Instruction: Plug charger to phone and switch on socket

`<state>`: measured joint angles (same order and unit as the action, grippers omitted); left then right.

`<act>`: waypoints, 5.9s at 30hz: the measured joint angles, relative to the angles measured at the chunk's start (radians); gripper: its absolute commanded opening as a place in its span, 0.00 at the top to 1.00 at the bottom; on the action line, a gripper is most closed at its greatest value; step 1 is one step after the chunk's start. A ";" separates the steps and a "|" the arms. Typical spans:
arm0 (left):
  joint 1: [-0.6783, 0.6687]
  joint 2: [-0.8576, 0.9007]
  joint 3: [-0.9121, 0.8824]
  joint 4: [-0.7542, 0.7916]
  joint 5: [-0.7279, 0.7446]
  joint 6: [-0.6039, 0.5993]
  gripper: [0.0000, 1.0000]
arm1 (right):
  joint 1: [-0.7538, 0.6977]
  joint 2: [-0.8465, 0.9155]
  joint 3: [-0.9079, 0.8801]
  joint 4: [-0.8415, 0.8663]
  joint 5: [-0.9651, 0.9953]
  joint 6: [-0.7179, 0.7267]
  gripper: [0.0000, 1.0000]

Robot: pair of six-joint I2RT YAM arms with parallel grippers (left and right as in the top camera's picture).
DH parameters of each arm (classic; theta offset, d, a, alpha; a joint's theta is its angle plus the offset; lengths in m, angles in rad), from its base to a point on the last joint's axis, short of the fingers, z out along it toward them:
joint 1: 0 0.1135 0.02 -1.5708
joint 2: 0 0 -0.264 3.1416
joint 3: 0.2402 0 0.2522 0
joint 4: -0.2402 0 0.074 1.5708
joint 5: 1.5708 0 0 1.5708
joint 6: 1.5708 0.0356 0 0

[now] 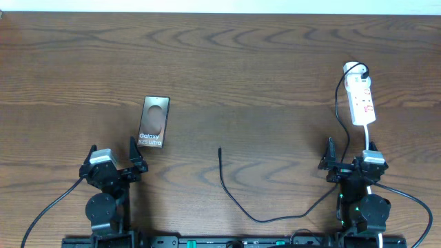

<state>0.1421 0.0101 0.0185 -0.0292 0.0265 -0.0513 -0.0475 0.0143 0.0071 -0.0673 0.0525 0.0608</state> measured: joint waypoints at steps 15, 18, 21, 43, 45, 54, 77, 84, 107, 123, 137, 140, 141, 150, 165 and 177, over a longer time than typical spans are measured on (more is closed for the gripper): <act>0.000 0.175 0.124 -0.051 -0.016 0.000 0.05 | 0.000 0.000 0.000 -0.001 -0.001 0.000 0.01; 0.000 0.279 0.253 -0.056 -0.019 -0.002 0.05 | 0.000 -0.002 0.000 0.001 0.000 0.000 0.01; 0.000 0.397 0.412 -0.105 -0.025 -0.003 0.05 | 0.000 -0.002 0.000 0.000 0.000 0.000 0.01; 0.000 1.691 1.520 -1.085 0.004 0.026 0.06 | 0.000 -0.002 0.000 0.000 0.000 0.000 0.01; 0.000 1.731 1.520 -1.086 0.045 0.026 0.76 | 0.000 -0.002 0.000 0.000 0.000 0.000 0.01; 0.000 1.746 1.521 -1.061 0.133 0.029 0.02 | 0.000 -0.002 0.000 0.000 0.000 0.000 0.01; -0.169 1.953 1.521 -1.081 0.045 0.121 0.02 | 0.000 -0.002 0.000 0.000 0.000 0.000 0.01; -0.169 2.017 1.514 -1.019 0.045 0.131 0.02 | 0.000 -0.002 0.000 0.000 0.000 0.000 0.01; -0.169 2.017 1.370 -0.819 0.045 0.131 0.02 | 0.000 -0.002 0.000 0.000 0.000 0.000 0.01; -0.169 2.012 1.317 -0.747 0.042 0.135 0.02 | 0.000 -0.002 0.000 0.000 0.000 0.000 0.01; -0.169 2.012 1.317 -0.747 0.042 0.135 0.02 | 0.000 -0.002 0.000 0.000 0.000 0.000 0.01; -0.169 2.012 1.317 -0.747 0.042 0.135 0.02 | 0.000 -0.002 0.000 0.000 0.000 0.000 0.01; -0.169 2.012 1.317 -0.747 0.042 0.135 0.02 | 0.000 -0.002 0.000 0.000 0.000 0.000 0.01; -0.169 2.012 1.317 -0.745 0.042 0.146 0.02 | 0.000 -0.002 0.000 0.000 0.000 0.000 0.01; -0.169 1.984 1.270 -0.696 0.042 0.184 0.01 | 0.000 -0.002 0.000 0.000 0.000 0.000 0.01; -0.169 1.984 1.270 -0.696 0.042 0.190 0.09 | 0.000 -0.002 0.000 0.000 0.000 0.000 0.01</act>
<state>-0.0273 1.9942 1.2888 -0.7254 0.0689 0.1383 -0.0471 0.0120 0.0071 -0.0673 0.0528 0.0612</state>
